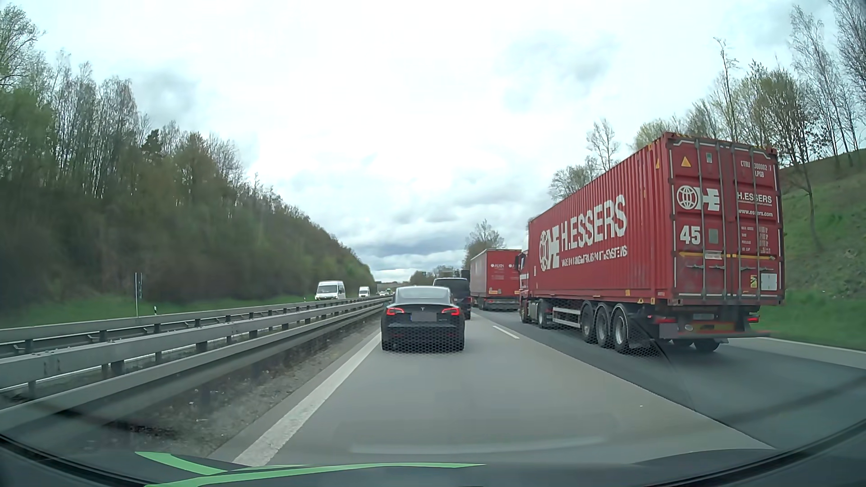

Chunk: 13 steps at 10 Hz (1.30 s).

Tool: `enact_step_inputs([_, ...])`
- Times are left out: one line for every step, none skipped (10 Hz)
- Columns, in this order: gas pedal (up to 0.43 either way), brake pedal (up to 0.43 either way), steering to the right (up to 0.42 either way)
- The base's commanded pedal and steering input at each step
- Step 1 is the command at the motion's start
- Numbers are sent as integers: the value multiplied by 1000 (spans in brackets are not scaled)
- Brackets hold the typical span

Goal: Follow the waypoints while adhering to traffic rules and regulations

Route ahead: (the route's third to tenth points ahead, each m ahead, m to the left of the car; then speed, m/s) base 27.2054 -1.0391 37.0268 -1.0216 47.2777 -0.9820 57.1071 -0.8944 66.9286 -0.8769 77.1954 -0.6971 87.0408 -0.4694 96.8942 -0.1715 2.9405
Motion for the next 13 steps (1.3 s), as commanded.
enact_step_inputs([39,0,0])
enact_step_inputs([47,0,0])
enact_step_inputs([59,0,0])
enact_step_inputs([67,0,0])
enact_step_inputs([67,0,0])
enact_step_inputs([79,0,-1])
enact_step_inputs([79,0,-1])
enact_step_inputs([87,0,-1])
enact_step_inputs([87,0,-1])
enact_step_inputs([87,0,-1])
enact_step_inputs([87,0,-1])
enact_step_inputs([98,0,-1])
enact_step_inputs([98,0,-2])
